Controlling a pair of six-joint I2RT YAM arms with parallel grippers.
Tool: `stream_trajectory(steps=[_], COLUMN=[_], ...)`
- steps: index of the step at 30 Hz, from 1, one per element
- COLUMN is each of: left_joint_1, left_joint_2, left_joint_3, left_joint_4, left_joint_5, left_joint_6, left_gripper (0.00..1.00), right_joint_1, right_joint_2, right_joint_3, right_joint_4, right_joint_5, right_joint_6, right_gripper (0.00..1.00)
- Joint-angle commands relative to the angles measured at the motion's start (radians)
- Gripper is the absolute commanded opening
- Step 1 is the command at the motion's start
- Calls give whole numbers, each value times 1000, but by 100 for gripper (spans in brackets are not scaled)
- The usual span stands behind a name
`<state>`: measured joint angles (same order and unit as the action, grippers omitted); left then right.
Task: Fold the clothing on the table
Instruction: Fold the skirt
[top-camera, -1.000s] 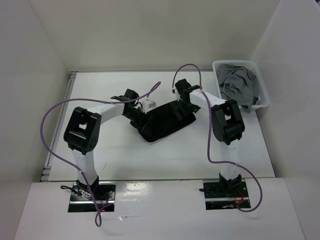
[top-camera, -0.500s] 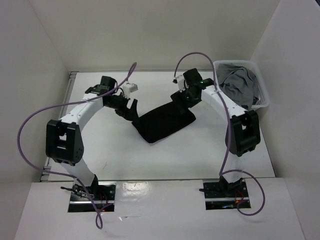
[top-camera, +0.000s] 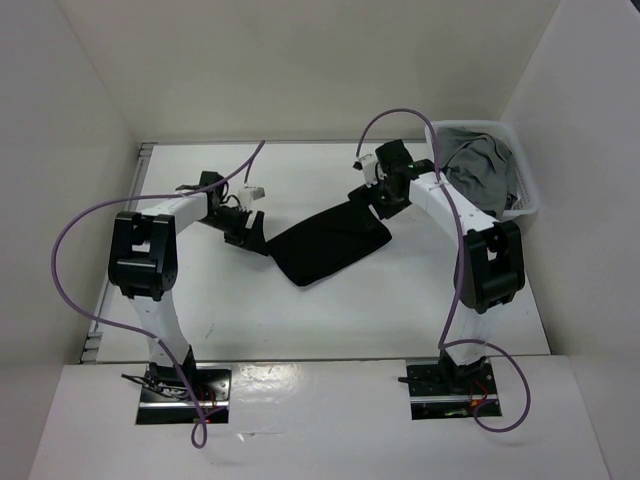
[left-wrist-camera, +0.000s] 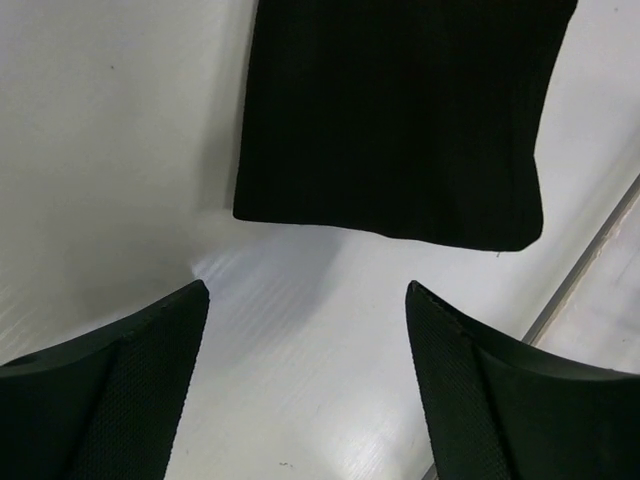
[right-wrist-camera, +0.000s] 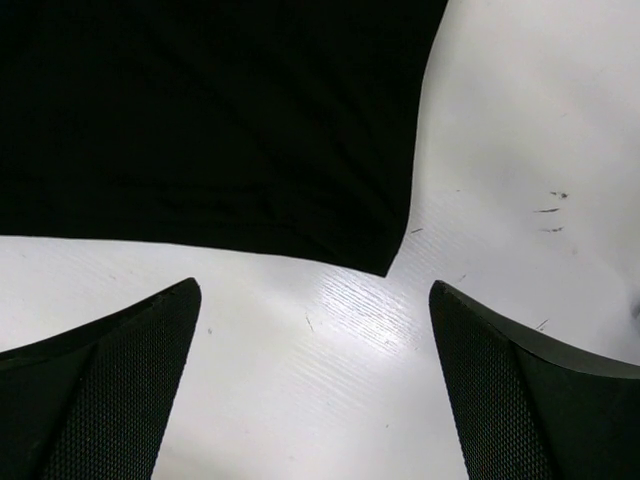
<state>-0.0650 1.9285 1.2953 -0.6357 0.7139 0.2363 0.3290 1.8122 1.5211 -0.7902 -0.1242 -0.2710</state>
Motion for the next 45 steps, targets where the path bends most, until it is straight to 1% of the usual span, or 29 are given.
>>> stream_trajectory(steps=[1, 3, 4, 7, 9, 12, 15, 27, 28, 31, 36, 45], left_joint_1=[-2, -2, -2, -2, -2, -2, -2, -30, -30, -30, -30, -50], left_joint_2=[13, 24, 24, 33, 33, 43, 75, 125, 125, 125, 125, 155], left_joint_3=[12, 12, 12, 21, 21, 21, 41, 73, 73, 73, 62, 71], left_joint_4=[28, 28, 28, 37, 47, 57, 68, 87, 87, 87, 96, 105], left_joint_5=[39, 29, 29, 29, 13, 1, -10, -50, -50, -60, -82, -73], left_joint_6=[32, 32, 32, 32, 32, 32, 32, 14, 14, 14, 14, 3], left_gripper=[84, 80, 77, 75, 71, 71, 69, 68, 64, 63, 56, 55], right_joint_1=[-10, -19, -19, -41, -41, -41, -41, -50, -50, -50, -59, -59], right_joint_2=[-27, -37, -37, -37, -37, -37, -37, -37, -37, -37, -28, -19], right_joint_3=[-35, -45, -55, -65, -74, -75, -75, -65, -65, -65, -56, -56], right_joint_4=[28, 28, 37, 37, 37, 37, 46, 37, 37, 37, 37, 37], right_joint_5=[-14, -14, -23, -37, -55, -55, -55, -65, -65, -65, -74, -74], right_joint_6=[-10, -10, -10, -10, -10, -10, -10, -10, -10, -10, -10, -10], right_gripper=[99, 99, 99, 99, 99, 99, 99, 99, 99, 99, 99, 99])
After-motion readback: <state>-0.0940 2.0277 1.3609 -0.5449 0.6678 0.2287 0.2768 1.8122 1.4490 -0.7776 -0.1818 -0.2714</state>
